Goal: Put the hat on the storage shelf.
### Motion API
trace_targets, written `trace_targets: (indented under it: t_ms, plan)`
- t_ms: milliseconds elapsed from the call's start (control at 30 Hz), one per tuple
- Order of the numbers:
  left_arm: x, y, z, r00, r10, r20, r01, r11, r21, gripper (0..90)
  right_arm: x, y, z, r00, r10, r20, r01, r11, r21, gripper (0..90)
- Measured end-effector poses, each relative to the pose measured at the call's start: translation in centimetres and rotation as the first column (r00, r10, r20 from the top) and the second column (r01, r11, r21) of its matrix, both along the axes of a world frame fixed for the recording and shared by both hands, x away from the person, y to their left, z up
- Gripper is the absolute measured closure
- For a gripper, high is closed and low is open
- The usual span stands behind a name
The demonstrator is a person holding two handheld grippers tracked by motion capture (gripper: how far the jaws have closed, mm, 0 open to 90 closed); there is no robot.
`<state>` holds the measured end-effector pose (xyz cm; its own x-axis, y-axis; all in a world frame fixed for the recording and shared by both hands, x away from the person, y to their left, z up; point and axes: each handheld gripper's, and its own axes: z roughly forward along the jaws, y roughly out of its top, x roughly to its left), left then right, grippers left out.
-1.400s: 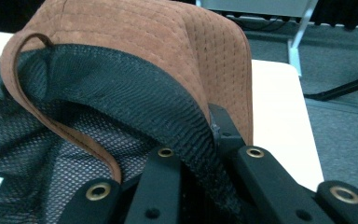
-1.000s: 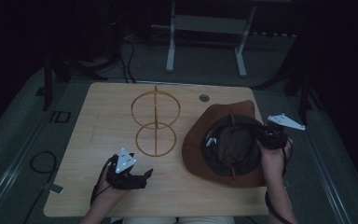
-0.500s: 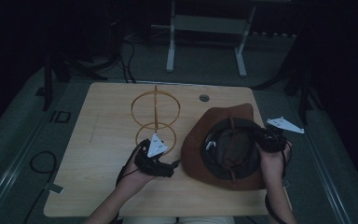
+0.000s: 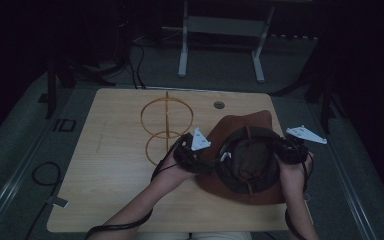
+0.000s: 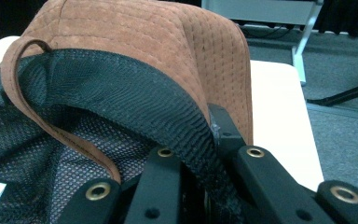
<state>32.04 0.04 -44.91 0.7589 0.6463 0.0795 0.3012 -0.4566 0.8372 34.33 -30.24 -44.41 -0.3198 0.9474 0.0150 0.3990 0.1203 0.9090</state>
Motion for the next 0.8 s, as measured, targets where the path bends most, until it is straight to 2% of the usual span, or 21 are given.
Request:
trace_targets:
  t_ms: [133,300,533,667,733,800]
  plan:
    - [0.8,-1.4,0.6,0.9999,-0.004,0.012,0.003,0.9999,0.014,14.5,-0.1,0.0,0.2,1.0,-0.001,0.003,0.001,1.0,0.0,84.0]
    - [2.0,-3.0,1.0,1.0,-0.001,0.007,0.0,0.9993,0.036,14.7,-0.2,-0.2,0.2,1.0,-0.002,0.001,0.002,1.0,0.016,83.9]
    - [3.7,-5.2,0.9,0.9997,0.023,0.002,-0.023,0.9973,0.07,17.3,-0.3,-0.2,0.3,1.0,-0.007,0.006,0.006,1.0,0.022,83.9]
    - [4.4,-6.3,0.8,0.9993,0.038,0.005,-0.038,0.9938,0.105,24.0,-0.6,-0.1,0.4,0.9999,0.001,0.013,-0.001,1.0,0.02,83.9]
    - [4.7,-6.7,0.5,0.9985,0.054,-0.007,-0.053,0.9913,0.12,26.1,-0.7,-0.1,0.4,0.9999,0.004,0.015,-0.004,1.0,0.023,83.9]
    - [4.7,-6.8,0.4,0.9979,0.064,-0.006,-0.062,0.99,0.127,31.8,-0.8,0.0,0.4,0.9999,0.007,0.015,-0.008,1.0,0.025,83.9]
